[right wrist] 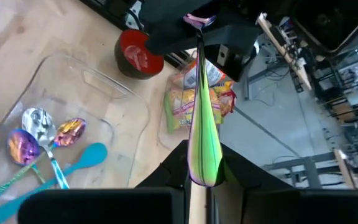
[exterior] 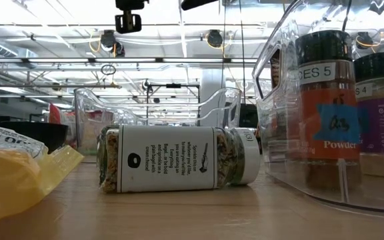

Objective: Pick & Place Food Item
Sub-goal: Put the blue spoon into the middle transparent bin

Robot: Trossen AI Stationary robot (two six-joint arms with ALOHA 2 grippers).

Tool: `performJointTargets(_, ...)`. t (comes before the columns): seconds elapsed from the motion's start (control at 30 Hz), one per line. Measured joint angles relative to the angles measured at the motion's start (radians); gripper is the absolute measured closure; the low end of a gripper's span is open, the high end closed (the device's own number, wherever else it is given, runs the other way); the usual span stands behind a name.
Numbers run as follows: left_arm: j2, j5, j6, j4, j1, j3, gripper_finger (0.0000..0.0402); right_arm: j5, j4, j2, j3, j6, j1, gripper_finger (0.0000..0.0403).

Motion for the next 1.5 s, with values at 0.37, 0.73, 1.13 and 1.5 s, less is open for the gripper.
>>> performJointTargets(0.37,0.0,0.002,0.027,0.052,0.007,0.0,0.0264,-0.053,-0.042,0.0,0.0,0.062,-0.008,0.0372)
performJointTargets(0.73,-0.001,0.02,0.027,0.255,0.019,0.0,0.0252,-0.139,-0.053,0.0,-0.001,0.15,-0.009,0.0374)
performJointTargets(1.13,-0.073,0.018,0.008,0.393,0.132,0.002,0.0252,-0.229,0.023,0.0,-0.126,0.321,-0.009,0.0374)
performJointTargets(1.5,-0.208,-0.055,0.012,0.523,0.174,0.0,0.0252,-0.375,0.124,0.082,-0.203,0.481,-0.054,0.0374)
